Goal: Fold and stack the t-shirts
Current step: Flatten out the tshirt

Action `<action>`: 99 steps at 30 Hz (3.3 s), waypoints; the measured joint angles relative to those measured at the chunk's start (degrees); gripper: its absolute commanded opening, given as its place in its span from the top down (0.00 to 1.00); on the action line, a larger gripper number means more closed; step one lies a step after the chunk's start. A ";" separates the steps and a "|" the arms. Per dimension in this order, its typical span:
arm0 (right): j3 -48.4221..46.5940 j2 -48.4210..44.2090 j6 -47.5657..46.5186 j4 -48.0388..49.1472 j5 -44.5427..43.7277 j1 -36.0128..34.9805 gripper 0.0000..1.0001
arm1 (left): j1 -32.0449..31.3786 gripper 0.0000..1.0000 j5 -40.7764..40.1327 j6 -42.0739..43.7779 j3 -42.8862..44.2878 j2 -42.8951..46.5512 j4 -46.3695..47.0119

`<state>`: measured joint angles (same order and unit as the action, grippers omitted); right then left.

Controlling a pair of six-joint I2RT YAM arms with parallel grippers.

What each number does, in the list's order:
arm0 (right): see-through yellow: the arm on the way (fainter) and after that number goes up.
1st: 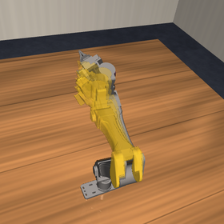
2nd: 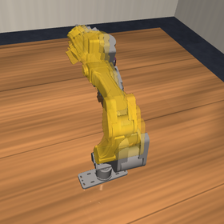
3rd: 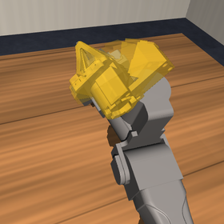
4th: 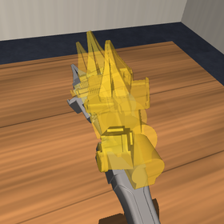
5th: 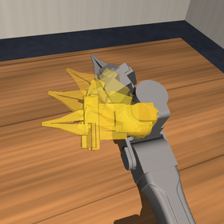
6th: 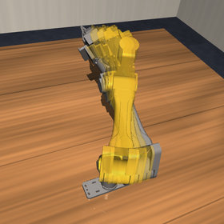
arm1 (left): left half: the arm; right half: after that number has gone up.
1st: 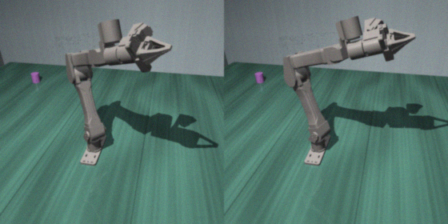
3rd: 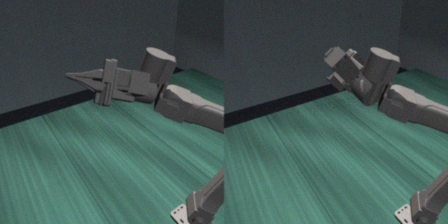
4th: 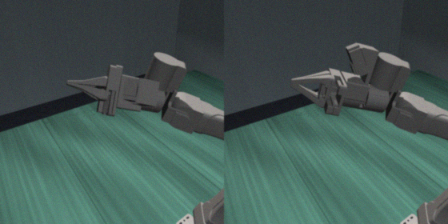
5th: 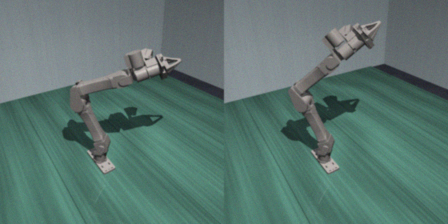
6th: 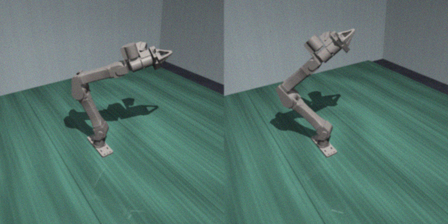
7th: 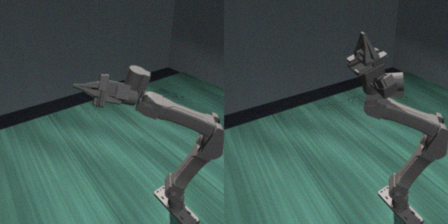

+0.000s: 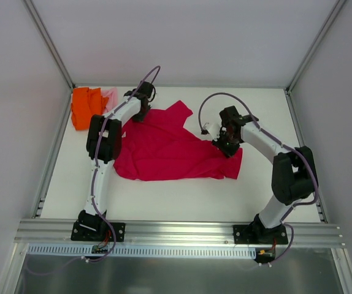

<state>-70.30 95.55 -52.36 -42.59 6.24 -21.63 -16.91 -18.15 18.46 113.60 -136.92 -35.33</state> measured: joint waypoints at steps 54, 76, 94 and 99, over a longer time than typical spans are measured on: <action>-4.98 7.21 2.49 2.80 -14.47 -0.96 0.99 | -1.53 1.00 1.42 -0.07 -6.32 3.98 0.68; -14.08 21.05 -0.13 -3.54 -10.27 -0.85 0.99 | -1.53 1.00 2.91 -0.96 -8.33 5.49 0.94; -26.88 27.74 3.21 2.14 -19.28 5.05 0.99 | -1.53 1.00 4.68 -2.56 -13.00 8.81 0.42; -37.13 31.01 4.15 2.38 -23.28 8.26 0.99 | -1.53 1.00 4.72 -2.84 -13.79 9.57 0.52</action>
<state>-107.44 126.56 -48.21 -40.21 -17.04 -13.37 -18.44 -13.43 15.62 99.81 -127.35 -34.81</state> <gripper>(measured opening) 0.016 0.003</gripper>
